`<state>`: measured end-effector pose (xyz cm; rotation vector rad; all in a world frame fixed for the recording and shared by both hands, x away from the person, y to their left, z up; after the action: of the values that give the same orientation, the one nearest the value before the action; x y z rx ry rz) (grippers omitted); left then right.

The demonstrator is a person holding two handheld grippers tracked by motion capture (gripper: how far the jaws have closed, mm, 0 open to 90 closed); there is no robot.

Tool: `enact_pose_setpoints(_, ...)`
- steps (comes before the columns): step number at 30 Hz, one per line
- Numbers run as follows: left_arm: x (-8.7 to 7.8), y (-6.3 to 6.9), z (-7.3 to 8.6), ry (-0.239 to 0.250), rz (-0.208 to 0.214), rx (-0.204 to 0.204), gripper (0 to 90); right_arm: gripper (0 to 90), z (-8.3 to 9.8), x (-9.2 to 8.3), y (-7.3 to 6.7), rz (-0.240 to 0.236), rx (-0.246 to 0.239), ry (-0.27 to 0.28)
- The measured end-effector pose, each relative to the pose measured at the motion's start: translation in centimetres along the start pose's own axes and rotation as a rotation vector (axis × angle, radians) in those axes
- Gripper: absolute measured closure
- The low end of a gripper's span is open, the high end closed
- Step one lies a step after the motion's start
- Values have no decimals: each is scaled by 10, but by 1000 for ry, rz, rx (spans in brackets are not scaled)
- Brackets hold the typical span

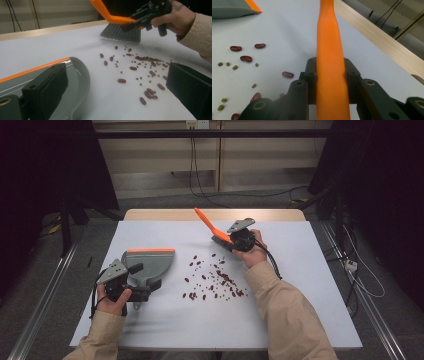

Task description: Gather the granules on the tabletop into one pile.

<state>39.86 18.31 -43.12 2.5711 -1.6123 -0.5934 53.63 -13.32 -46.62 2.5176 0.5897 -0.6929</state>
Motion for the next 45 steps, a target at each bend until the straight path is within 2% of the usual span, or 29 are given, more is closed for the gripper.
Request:
enact_pose_setpoints(4, -3, -2, 1, 3, -8, -4, 37, 712, 0, 3, -12, -23, -48, 3)
enact_pose_setpoints(6, -4, -2, 1, 4, -14, -5, 38, 712, 0, 0, -18, -45, -55, -1)
enact_pose_setpoints(8, -4, -1, 1, 8, -14, -7, 38, 711, 0, -3, -23, -49, -100, -2)
enact_pose_setpoints(14, -6, -2, 1, 7, -19, -4, 39, 711, 5, -17, -34, -95, -110, 10)
enact_pose_setpoints(23, -10, -2, 1, 15, -24, -9, 40, 709, 15, -41, -50, -143, -168, 39)
enact_pose_setpoints(32, -10, -2, 1, 20, -28, -14, 39, 709, 23, -57, -58, -187, -155, 47)
enact_pose_setpoints(42, -8, 0, 1, 15, -22, -9, 39, 708, 28, -71, -65, -220, -171, 50)
enact_pose_setpoints(45, -7, 1, 1, 11, -21, -7, 39, 711, 28, -74, -65, -227, -154, 49)
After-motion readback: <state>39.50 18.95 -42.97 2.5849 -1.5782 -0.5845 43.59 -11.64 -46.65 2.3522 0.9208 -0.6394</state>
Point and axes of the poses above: each handheld gripper's, and its own axes: x roughly forward along the jaws, z roughly out of its underside, y roughly to its right, the point moved 6 cm from there along x, roughly forward along the jaws, and after that the axes turned 15 degrees about z, right-handed, at the moved point
